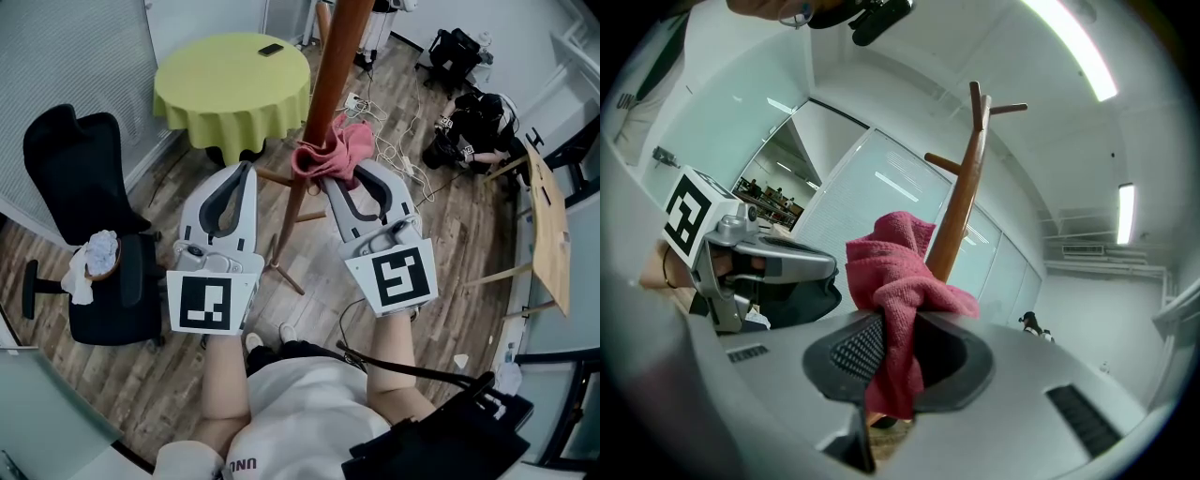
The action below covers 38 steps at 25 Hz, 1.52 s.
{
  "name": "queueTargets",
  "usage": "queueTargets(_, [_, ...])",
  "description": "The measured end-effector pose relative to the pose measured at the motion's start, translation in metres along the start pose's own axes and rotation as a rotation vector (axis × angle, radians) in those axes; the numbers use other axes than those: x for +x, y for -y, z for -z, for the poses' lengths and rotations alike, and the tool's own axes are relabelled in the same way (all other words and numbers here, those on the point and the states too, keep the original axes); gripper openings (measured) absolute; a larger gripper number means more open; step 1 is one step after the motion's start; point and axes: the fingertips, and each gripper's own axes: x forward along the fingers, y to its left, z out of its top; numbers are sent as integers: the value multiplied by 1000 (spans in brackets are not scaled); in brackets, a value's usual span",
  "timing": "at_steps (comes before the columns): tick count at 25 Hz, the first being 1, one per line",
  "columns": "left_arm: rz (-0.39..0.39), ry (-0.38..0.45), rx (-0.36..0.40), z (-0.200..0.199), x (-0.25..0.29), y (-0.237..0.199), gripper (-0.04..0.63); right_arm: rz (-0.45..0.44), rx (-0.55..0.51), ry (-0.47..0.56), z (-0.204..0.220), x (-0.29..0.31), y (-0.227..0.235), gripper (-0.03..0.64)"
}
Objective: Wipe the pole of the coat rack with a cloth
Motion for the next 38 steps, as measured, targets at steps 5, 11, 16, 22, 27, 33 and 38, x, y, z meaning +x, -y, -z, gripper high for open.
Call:
queueTargets(5, [14,-5,3,1,1,4,14,6,2,6,-3,-3,0,81])
queueTargets(11, [30,-9,2,2,4,6,14,20,9,10,-5,-4,2,81])
queueTargets(16, [46,-15,-1,2,2,8,14,40,16,6,-7,-7,1,81])
queueTargets(22, [75,-17,-15,3,-16,13,14,71,11,-6,-13,-23,-12,81])
queueTargets(27, [97,-25,-36,9,-21,18,14,105,19,-14,-15,-31,-13,81])
queueTargets(33, [110,-34,-36,8,-26,21,13,136,40,-14,-20,-38,-14,81])
queueTargets(38, [90,-29,-23,5,-30,25,14,126,58,11,-23,-45,-16,81])
